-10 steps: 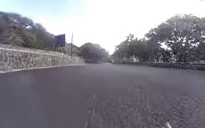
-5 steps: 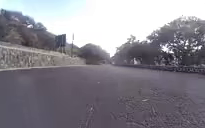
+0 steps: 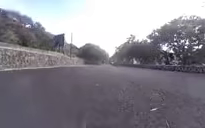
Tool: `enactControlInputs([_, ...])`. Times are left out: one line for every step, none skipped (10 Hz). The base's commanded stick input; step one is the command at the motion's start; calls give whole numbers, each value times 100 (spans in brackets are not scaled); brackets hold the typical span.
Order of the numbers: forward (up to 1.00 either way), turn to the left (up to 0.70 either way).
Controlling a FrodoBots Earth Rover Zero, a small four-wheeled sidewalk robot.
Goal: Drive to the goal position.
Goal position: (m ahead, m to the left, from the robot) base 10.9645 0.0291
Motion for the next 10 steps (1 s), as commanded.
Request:
enactControlInputs([70,0])
enactControlInputs([70,0])
enactControlInputs([70,0])
enactControlInputs([70,0])
enactControlInputs([70,0])
enactControlInputs([70,0])
enactControlInputs([70,0])
enactControlInputs([70,0])
enactControlInputs([70,0])
enactControlInputs([70,0])
